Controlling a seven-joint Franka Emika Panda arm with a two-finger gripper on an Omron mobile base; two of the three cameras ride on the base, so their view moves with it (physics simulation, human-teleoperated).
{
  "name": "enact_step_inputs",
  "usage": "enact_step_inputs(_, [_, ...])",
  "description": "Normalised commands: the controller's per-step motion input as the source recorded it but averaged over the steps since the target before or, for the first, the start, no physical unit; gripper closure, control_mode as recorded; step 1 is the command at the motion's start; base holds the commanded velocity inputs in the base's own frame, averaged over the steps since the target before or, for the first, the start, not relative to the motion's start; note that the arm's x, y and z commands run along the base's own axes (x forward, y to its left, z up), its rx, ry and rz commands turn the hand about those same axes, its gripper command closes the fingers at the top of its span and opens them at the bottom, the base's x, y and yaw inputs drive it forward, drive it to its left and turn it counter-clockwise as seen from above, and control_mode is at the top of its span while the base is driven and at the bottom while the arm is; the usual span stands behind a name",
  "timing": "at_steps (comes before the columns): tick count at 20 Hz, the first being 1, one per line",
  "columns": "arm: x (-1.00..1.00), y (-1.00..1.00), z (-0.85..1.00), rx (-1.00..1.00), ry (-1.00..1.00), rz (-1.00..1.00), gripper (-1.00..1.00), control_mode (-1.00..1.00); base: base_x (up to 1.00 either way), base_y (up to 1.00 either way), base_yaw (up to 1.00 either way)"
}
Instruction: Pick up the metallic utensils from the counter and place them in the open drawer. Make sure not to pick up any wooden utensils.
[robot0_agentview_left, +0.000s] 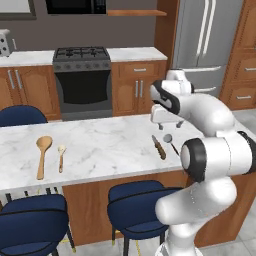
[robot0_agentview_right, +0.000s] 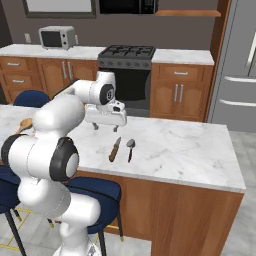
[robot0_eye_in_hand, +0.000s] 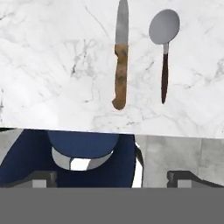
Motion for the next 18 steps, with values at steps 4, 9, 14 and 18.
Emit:
enact_step_inputs(4, [0.23,0.00,-0.64,-0.04,0.27,0.00,-1.00,-1.00,0.00,0.00,0.00])
enact_step_inputs(9, [0.15,0.00,-0.49,-0.05,0.09,0.00,-1.00,-1.00,0.00,0.00,0.00])
enact_step_inputs(14, [0.16,0.00,-0.45,-0.03,0.05,0.00,-1.00,-1.00,0.00,0.00,0.00])
enact_step_inputs(18, [0.23,0.00,-0.43,-0.01,0.03,0.01,-1.00,-1.00,0.00,0.00,0.00])
